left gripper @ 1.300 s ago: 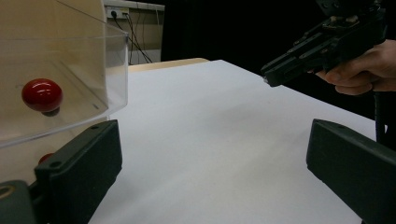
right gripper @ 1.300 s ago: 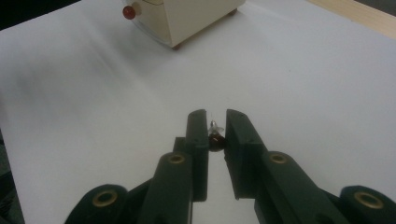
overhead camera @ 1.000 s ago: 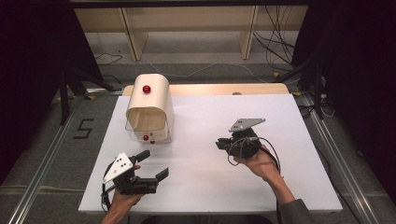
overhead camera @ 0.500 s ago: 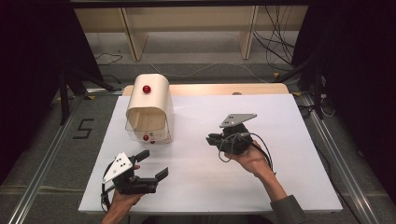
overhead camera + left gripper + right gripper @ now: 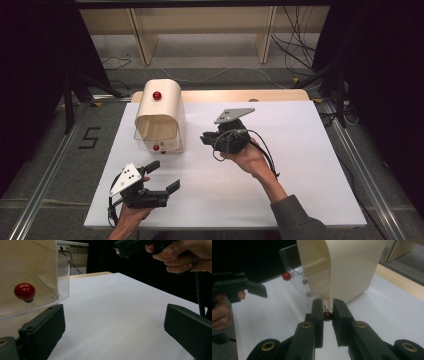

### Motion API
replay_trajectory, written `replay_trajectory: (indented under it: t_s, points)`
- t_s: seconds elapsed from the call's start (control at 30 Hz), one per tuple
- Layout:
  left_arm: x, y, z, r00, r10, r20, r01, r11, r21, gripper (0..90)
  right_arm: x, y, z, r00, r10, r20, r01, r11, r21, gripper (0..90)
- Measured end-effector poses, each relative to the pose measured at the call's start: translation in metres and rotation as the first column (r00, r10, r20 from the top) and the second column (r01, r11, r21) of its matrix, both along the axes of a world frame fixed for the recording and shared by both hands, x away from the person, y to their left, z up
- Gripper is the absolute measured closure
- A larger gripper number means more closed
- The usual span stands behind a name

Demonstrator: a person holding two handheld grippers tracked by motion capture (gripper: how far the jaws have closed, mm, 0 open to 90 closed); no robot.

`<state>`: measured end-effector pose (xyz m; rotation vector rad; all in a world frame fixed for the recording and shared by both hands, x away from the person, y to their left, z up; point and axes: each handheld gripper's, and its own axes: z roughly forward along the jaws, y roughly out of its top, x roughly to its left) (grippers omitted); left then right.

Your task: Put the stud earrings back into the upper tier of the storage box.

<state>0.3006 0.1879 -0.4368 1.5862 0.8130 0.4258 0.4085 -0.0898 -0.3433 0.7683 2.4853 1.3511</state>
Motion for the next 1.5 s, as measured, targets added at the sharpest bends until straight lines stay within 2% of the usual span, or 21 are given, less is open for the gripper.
replay_trajectory:
  t_s: [0.2, 0.83, 1.03, 1.5]
  points:
    - [0.0, 0.0, 0.0, 1.0, -0.001, 0.0, 0.001, 1.0, -0.001, 3.1, 0.005, 0.017, 0.009, 0.9996, 0.027, 0.004, -0.027, 0.999, 0.025, 80.1]
    - [0.0, 0.0, 0.0, 1.0, 0.001, 0.002, -0.001, 1.0, -0.008, 3.1, 0.015, 0.07, 0.025, 0.9969, 0.078, 0.004, -0.078, 0.996, 0.043, 80.0]
    - [0.0, 0.0, 0.001, 1.0, 0.0, 0.002, 0.0, 1.0, -0.009, 3.1, 0.019, 0.085, 0.025, 0.996, 0.09, 0.002, -0.09, 0.995, 0.034, 80.0]
    - [0.0, 0.0, 0.001, 1.0, 0.0, 0.002, 0.0, 0.9998, -0.019, 3.1, 0.038, 0.111, 0.014, 0.9989, 0.044, -0.018, -0.044, 0.999, -0.004, 79.7]
